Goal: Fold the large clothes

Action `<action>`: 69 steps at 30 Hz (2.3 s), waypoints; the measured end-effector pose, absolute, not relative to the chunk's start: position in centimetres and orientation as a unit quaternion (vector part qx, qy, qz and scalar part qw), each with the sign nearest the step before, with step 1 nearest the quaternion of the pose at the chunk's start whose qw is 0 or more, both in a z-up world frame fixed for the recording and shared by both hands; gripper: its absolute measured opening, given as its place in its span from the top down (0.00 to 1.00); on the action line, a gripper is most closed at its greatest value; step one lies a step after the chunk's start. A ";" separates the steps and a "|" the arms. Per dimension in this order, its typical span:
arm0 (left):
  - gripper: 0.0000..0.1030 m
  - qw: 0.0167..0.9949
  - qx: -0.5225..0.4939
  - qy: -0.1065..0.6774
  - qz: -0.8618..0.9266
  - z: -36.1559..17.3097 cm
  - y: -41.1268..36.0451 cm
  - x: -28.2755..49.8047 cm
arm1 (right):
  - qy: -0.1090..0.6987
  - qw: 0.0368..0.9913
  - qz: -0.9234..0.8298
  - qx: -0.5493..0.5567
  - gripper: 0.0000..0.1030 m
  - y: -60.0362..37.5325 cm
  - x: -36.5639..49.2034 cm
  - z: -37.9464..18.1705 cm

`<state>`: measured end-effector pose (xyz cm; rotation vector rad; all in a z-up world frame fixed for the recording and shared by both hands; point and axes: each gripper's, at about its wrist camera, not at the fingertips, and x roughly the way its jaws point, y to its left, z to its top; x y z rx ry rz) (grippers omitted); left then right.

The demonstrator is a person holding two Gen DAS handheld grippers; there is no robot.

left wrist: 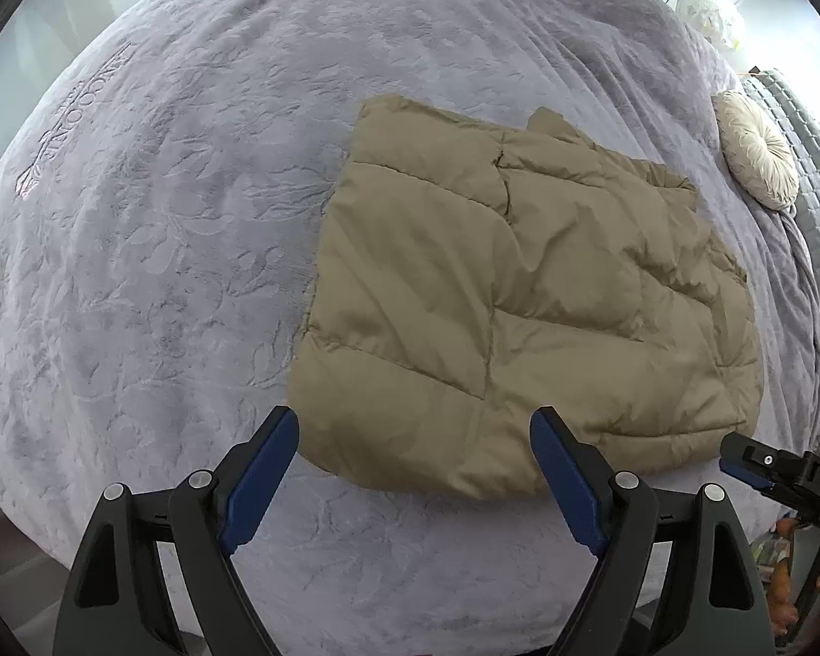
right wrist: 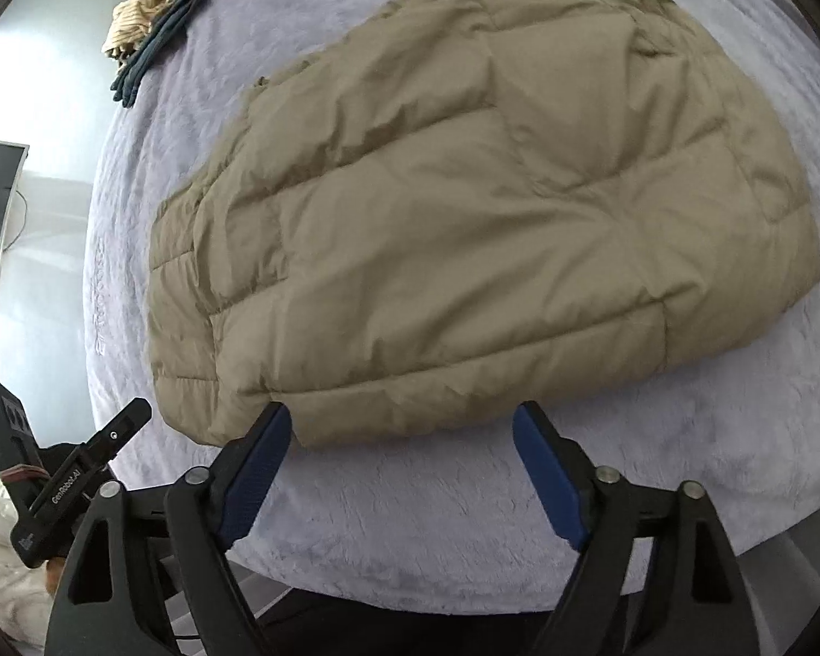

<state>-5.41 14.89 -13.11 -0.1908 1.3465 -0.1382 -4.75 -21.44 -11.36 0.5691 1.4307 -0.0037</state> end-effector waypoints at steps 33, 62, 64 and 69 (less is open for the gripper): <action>0.15 0.658 -0.242 0.657 -0.277 -25.3 18.7 5.8 | 0.686 0.703 0.002 0.187 0.13 -17.8 -4.6 -11.4; 0.77 0.670 -0.178 0.636 -0.339 -12.8 9.3 6.3 | 0.608 0.748 0.029 0.265 0.93 -23.0 4.7 -17.2; 0.77 0.675 -0.148 0.634 -0.347 -9.9 6.6 6.0 | 0.607 0.737 0.037 0.293 0.94 -23.8 4.9 -18.6; 0.77 0.676 -0.062 0.640 -0.359 -5.5 -1.7 5.6 | 0.611 0.718 0.058 0.329 0.97 -24.9 5.2 -20.4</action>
